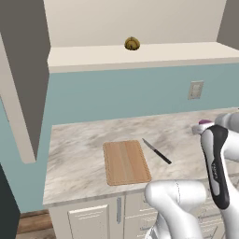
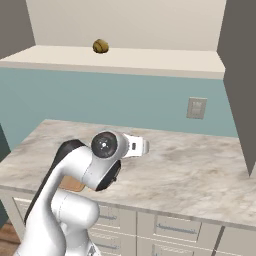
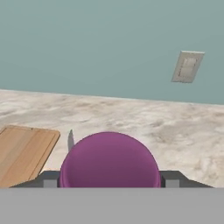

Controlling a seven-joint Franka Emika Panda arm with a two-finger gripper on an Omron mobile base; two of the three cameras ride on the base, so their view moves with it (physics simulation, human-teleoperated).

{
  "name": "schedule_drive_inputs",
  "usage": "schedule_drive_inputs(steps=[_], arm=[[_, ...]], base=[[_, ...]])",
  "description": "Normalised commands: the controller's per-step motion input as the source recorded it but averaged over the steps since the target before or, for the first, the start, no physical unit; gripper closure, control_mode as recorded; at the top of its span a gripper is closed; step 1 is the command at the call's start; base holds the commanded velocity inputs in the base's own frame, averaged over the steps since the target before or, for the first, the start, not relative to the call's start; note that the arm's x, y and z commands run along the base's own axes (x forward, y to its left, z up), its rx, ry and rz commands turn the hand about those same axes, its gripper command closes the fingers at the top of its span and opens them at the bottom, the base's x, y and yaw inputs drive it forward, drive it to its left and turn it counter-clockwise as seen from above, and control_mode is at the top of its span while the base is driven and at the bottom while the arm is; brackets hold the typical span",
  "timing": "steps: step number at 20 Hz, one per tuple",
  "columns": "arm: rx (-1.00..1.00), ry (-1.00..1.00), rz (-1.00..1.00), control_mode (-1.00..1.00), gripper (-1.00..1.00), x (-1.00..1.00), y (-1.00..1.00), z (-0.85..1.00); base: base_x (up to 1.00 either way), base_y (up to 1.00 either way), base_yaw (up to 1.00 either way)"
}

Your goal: Pick the bread, place it on the cutting board, pick the jam, place it on the counter, and close the cabinet.

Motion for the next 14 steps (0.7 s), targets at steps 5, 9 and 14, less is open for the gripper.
schedule_drive_inputs(steps=[5, 9, 14], arm=[[0.00, 0.00, 0.00, -1.00, 1.00, 0.14, -0.22, -0.50], [0.00, 0.00, 0.00, -1.00, 1.00, 0.18, -0.20, -0.48], [-0.01, 0.00, 0.00, -1.00, 1.00, 0.24, -0.17, -0.46]], base=[[0.00, 0.00, 0.00], [0.00, 0.00, 0.00], [0.00, 0.00, 0.00]])
